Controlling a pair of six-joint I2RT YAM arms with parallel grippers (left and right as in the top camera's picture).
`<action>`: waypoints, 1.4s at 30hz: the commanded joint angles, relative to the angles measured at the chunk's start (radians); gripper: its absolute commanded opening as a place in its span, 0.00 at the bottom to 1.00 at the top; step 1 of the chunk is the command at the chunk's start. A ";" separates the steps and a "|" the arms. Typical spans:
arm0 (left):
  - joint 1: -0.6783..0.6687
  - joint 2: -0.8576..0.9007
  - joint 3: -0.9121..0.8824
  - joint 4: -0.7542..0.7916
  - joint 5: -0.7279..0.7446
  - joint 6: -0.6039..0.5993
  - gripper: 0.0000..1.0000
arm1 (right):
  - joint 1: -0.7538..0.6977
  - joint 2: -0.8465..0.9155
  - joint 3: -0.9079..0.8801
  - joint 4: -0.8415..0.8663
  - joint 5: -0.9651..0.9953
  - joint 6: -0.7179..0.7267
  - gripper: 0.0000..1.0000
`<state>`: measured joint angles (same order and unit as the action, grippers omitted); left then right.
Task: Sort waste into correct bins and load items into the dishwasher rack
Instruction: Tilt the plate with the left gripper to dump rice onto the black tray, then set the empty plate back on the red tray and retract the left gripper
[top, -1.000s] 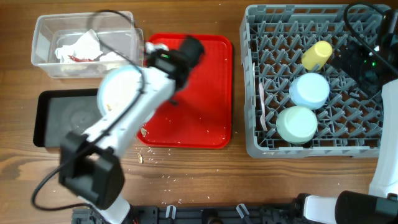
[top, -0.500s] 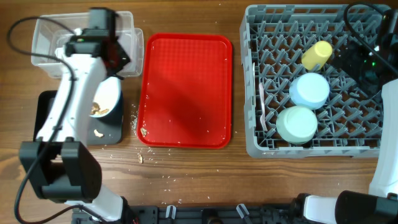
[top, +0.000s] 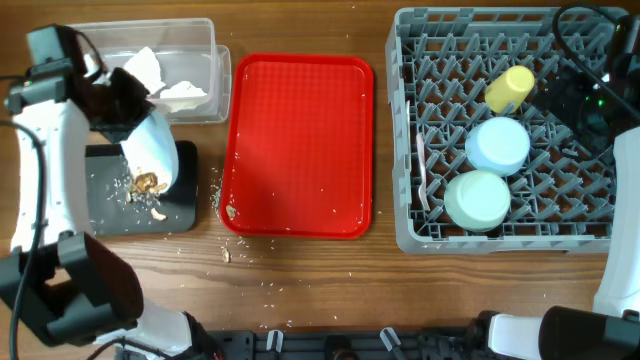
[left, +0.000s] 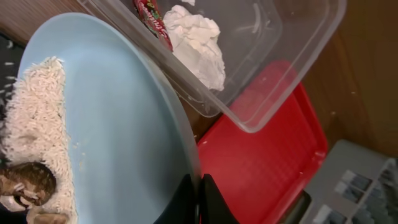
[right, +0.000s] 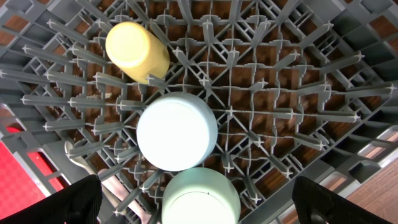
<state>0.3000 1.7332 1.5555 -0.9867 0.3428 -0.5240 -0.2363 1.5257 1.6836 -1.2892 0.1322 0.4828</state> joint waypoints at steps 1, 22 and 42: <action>0.080 -0.066 0.018 -0.011 0.181 0.023 0.04 | 0.000 0.009 0.010 0.003 0.013 0.015 1.00; 0.447 -0.063 0.013 -0.153 0.705 0.220 0.04 | 0.000 0.009 0.010 0.003 0.013 0.014 1.00; 0.482 -0.053 -0.105 -0.237 0.912 0.360 0.04 | 0.000 0.009 0.010 0.003 0.013 0.015 1.00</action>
<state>0.7773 1.6901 1.4586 -1.1702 1.2255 -0.2058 -0.2363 1.5257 1.6836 -1.2881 0.1322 0.4828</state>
